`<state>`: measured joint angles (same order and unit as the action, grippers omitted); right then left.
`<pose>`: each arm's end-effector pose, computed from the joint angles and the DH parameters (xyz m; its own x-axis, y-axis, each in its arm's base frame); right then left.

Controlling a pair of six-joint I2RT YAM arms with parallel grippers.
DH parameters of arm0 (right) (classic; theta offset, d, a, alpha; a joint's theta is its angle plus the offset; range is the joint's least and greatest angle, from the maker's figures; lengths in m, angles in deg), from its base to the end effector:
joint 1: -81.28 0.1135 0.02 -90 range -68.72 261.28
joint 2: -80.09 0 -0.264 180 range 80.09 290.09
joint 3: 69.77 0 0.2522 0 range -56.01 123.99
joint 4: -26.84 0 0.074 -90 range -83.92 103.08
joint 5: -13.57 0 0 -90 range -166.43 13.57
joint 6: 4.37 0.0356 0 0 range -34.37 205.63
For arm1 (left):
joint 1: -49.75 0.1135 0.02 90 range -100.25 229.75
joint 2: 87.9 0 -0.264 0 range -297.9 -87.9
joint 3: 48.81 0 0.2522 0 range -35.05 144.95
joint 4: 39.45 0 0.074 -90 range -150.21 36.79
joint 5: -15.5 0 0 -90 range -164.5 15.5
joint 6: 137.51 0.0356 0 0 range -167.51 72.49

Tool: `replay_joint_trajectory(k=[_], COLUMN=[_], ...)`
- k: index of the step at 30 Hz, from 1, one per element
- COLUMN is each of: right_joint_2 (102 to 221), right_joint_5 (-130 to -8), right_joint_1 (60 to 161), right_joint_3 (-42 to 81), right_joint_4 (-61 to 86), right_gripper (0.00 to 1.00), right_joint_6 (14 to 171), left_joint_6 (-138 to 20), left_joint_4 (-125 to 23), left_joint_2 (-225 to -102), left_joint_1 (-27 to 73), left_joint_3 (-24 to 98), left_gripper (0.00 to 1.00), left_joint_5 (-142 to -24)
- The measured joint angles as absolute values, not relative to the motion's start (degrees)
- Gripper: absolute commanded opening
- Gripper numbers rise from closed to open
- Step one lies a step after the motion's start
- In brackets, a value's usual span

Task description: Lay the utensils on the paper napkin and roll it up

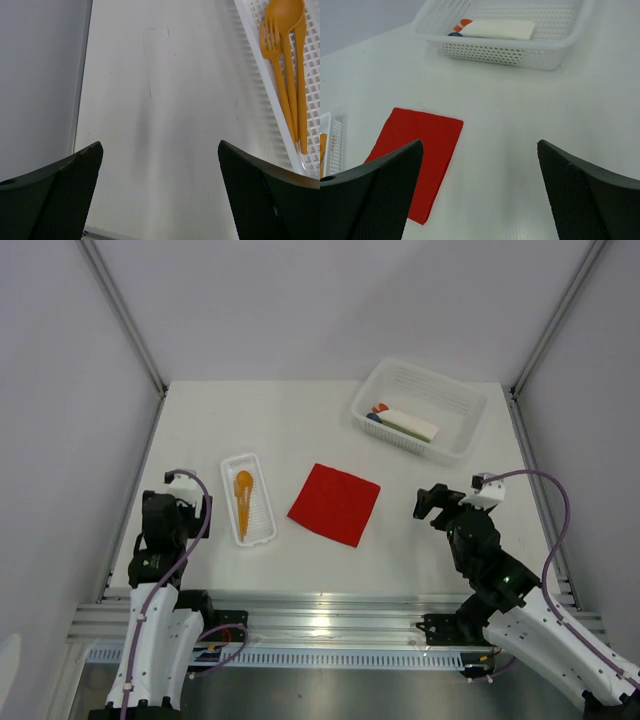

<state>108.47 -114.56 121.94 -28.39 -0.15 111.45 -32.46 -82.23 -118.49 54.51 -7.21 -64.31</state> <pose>0.1148 0.0696 0.2711 -0.1904 0.2881 -0.9385 0.0276 0.9572 0.2883 0.1320 0.0173 0.2386 -0.5668 0.2093 -0.7968 -0.0874 0.9465 0.3107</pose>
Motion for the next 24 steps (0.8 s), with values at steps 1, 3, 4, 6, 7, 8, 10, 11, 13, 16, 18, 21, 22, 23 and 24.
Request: replay_joint_trajectory(k=[1,3,4,6,7,8,10,11,13,16,18,21,22,23,24], right_joint_2=[109.1,110.6,111.2,113.2,114.2,115.6,119.1,120.5,127.0,139.3,149.6,165.3,168.9,171.7,173.7], right_joint_5=[-114.5,-114.4,-114.2,-113.4,-113.0,-112.3,-110.2,-109.3,-106.5,-101.6,-96.6,-89.6,-87.8,-86.7,-85.8], right_joint_1=[121.9,121.9,121.9,121.9,121.9,121.9,121.9,121.9,122.0,122.5,123.0,125.5,126.9,128.5,129.9], right_joint_3=[-28.4,-28.3,-28.2,-27.6,-27.0,-26.4,-24.5,-23.5,-18.8,-7.1,4.4,22.8,26.1,28.3,29.4], right_joint_4=[-0.2,-0.1,-0.1,-0.1,0.0,0.4,1.7,2.4,2.9,2.6,1.0,0.1,0.1,0.0,0.1], right_gripper=[0.98,0.97,0.97,0.95,0.94,0.93,0.88,0.88,0.83,0.73,0.6,0.46,0.4,0.35,0.32], right_joint_6=[111.6,111.6,111.7,111.8,111.8,111.8,111.4,111.3,110.1,107.7,106.4,103.7,102.9,102.1,101.7], left_joint_6=[-32.5,-32.5,-32.5,-32.2,-31.8,-31.5,-30.7,-30.5,-30.4,-30.6,-31.1,-31.9,-32.1,-32.4,-32.5], left_joint_4=[-82.2,-81.9,-82.0,-82.3,-83.1,-84.0,-85.8,-86.7,-86.8,-84.3,-82.3,-82.3,-82.5,-82.5,-82.5], left_joint_2=[-118.5,-118.5,-118.5,-118.5,-118.6,-119.0,-120.3,-121.3,-123.3,-125.5,-127.1,-132.1,-133.5,-134.6,-134.8], left_joint_1=[54.5,54.5,54.5,54.5,54.5,54.5,54.5,54.5,54.5,54.6,55.4,58.2,58.9,59.5,59.9], left_joint_3=[-7.2,-7.2,-7.2,-7.2,-6.9,-6.3,-4.1,-2.5,0.2,0.1,-2.2,-4.7,-4.9,-4.9,-4.9], left_gripper=[1.0,0.99,1.0,0.98,0.98,0.98,0.98,0.99,0.99,0.99,0.99,0.99,1.0,1.0,1.0], left_joint_5=[-64.3,-64.4,-64.7,-65.8,-66.5,-67.3,-67.8,-67.7,-66.6,-61.6,-58.8,-55.3,-54.5,-53.6,-53.0])
